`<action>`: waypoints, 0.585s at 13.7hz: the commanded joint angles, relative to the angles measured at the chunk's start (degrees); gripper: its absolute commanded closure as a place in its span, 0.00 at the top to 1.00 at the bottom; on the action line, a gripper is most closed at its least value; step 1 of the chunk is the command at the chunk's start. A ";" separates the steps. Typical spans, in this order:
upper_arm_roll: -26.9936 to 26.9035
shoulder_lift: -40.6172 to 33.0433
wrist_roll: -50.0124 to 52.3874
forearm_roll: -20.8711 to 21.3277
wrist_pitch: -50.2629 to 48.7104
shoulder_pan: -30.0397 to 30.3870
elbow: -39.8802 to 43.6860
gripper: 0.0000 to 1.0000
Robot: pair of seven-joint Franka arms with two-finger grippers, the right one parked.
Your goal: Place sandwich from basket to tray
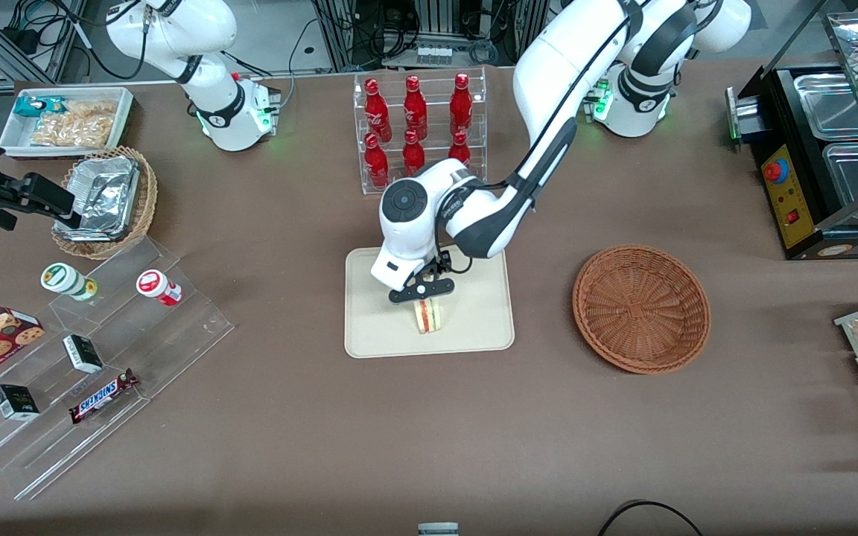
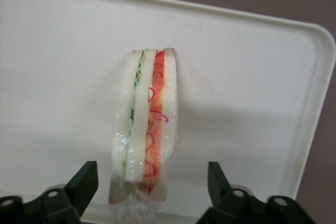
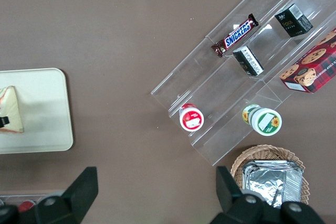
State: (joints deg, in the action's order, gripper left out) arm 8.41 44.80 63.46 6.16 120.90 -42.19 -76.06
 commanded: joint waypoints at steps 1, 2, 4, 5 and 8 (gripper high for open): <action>-0.41 -4.80 0.17 0.61 -4.26 1.84 -0.67 1.00; -0.41 -6.03 0.17 0.52 -5.57 2.54 -1.28 1.00; -0.24 -9.01 -0.44 0.25 -9.17 6.31 -2.77 1.00; -0.15 -10.94 -1.66 0.08 -9.88 7.29 -5.04 1.00; -0.15 -18.50 -10.34 -2.38 -9.45 12.02 -14.97 1.00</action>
State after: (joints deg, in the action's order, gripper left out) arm 7.78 33.14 57.97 5.17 111.05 -33.12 -82.10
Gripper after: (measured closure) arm 0.000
